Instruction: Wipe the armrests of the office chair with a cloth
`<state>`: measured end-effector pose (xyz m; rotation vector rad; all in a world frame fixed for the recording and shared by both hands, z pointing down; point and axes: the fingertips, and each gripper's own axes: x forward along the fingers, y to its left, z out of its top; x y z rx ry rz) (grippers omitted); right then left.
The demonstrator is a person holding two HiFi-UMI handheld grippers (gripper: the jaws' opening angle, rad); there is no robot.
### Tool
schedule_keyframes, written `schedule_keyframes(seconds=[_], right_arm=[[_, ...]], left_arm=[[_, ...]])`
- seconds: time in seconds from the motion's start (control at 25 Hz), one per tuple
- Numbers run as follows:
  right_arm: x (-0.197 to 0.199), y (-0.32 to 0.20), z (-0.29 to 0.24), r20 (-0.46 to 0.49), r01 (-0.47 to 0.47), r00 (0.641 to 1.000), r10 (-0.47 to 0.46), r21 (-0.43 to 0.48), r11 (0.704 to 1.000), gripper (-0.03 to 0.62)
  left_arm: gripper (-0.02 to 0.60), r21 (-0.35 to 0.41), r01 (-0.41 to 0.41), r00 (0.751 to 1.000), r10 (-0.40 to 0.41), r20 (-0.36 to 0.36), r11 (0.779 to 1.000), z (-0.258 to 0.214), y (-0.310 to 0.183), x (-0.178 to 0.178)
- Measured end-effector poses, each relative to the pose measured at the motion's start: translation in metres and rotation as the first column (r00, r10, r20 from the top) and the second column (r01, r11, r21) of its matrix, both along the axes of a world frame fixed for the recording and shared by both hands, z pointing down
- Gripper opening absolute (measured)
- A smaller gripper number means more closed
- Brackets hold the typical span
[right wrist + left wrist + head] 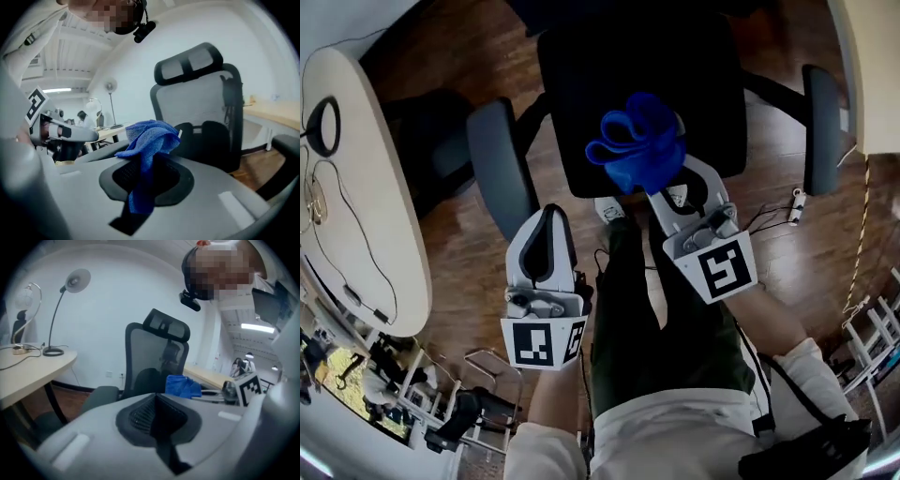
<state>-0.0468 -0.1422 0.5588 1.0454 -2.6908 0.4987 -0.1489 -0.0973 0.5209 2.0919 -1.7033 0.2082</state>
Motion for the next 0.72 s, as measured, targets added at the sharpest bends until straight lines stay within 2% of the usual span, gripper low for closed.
schedule_keyframes(seconds=[0.16,0.32,0.56,0.72], right_arm=[[0.106,-0.018,0.028,-0.077,-0.186,0.979,0.188,0.026,0.982,0.067],[0.188,-0.032,0.048,-0.096,-0.373,0.923,0.373,0.027,0.928,0.067],[0.233,-0.024,0.067,-0.121,-0.498,0.861,0.494,0.006,0.867,0.067],[0.255,-0.042,0.136,-0.189,-0.56,0.815,0.549,-0.008,0.829,0.067]], left_arm=[[-0.002,-0.019,-0.112,0.993,0.112,-0.035,0.993,0.014,-0.016,0.075],[-0.002,-0.039,-0.221,0.975,0.22,-0.027,0.975,0.023,-0.029,0.118],[-0.002,-0.067,-0.343,0.939,0.342,-0.022,0.937,0.03,-0.051,0.15],[-0.002,-0.095,-0.315,0.949,0.314,-0.025,0.944,0.038,-0.056,0.145]])
